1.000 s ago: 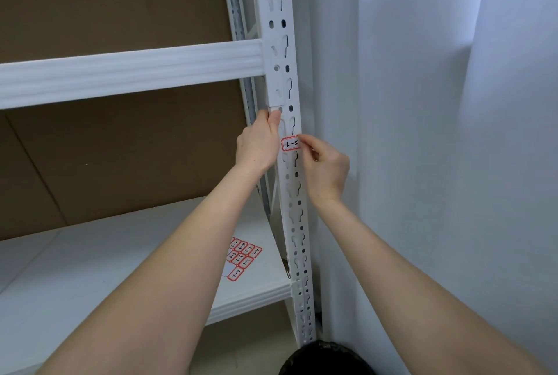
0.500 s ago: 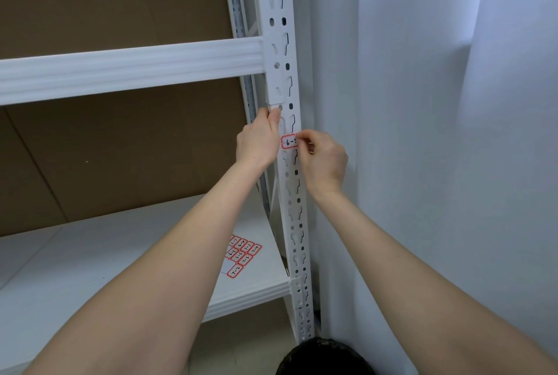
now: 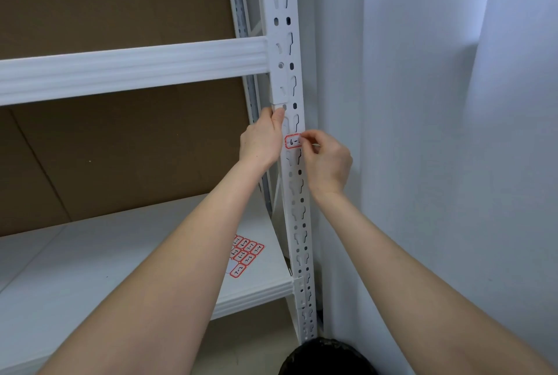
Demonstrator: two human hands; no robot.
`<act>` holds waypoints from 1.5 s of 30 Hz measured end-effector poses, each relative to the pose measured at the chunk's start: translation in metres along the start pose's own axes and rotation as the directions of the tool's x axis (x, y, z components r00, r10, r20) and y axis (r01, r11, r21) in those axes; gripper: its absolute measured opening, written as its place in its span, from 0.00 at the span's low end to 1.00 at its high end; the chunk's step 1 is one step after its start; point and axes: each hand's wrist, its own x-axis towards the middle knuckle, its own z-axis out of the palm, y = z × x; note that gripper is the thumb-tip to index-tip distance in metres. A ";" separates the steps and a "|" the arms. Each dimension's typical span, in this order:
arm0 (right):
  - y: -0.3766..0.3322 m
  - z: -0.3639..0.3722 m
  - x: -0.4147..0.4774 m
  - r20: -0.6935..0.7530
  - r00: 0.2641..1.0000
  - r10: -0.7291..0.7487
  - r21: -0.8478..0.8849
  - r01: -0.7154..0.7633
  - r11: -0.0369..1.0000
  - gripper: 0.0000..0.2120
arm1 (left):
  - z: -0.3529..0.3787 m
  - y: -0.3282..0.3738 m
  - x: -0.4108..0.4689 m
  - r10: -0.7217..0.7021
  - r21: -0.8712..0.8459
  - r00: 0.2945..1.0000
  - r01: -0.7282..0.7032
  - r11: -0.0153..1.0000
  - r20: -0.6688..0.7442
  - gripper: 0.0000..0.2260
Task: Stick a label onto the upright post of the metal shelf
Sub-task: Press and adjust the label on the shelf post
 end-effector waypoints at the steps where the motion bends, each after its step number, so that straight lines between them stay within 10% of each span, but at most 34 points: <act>1: -0.001 0.000 0.002 0.025 1.000 0.006 -0.030 -0.005 1.000 0.06 | 0.000 0.000 0.000 0.000 0.001 1.000 0.000 1.000 -0.003 0.21; 25: 0.002 -0.003 -0.005 0.022 0.995 -0.094 -0.051 0.095 0.994 0.08 | 0.000 -0.001 0.001 -0.010 0.009 1.000 0.010 1.000 0.014 0.20; 45: 0.002 0.001 -0.007 -0.020 0.991 0.129 0.149 -0.124 0.981 0.06 | 0.001 -0.001 0.003 -0.031 0.008 0.999 0.031 0.999 0.019 0.21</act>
